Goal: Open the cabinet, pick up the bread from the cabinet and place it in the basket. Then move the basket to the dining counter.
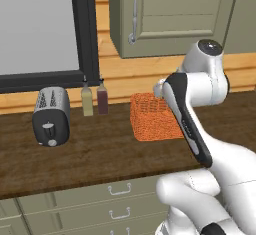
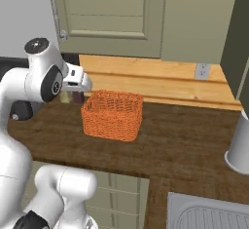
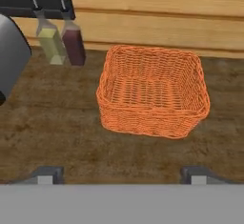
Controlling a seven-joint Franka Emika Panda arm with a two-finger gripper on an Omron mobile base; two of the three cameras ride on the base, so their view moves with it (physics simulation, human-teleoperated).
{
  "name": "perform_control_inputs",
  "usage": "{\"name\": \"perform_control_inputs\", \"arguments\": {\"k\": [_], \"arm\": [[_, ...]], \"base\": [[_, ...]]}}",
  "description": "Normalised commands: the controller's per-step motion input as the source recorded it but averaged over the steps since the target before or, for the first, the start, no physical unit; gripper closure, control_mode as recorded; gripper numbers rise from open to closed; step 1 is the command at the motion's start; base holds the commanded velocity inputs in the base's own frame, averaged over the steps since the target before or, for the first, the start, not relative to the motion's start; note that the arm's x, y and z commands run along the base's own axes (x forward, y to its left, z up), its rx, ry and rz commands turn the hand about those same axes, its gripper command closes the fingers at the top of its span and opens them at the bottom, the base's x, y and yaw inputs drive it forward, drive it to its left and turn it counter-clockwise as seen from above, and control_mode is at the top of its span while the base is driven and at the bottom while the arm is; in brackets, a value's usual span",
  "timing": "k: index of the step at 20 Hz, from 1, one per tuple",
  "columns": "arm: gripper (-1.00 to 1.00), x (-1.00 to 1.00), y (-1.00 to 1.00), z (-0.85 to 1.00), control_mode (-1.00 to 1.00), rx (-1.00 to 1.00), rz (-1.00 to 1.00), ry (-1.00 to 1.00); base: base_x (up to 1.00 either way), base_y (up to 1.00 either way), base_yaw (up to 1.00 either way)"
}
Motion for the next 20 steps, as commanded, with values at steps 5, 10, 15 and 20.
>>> {"name": "perform_control_inputs", "arguments": {"k": [5,10,15,20], "arm": [[-1.0,-0.49,0.34,0.85,-1.0,0.0,0.0,-0.62],[-1.0,-0.11,0.29,0.77,-1.0,0.0,0.0,-0.55],[-1.0,0.04,0.24,0.55,-1.0,0.01,-0.01,-0.49],[-1.0,-0.06,0.07,0.45,-1.0,0.01,-0.01,-0.49]], "base": [[0.0,0.0,0.0],[0.0,0.0,0.0],[0.0,0.0,0.0],[0.0,0.0,0.0]]}}
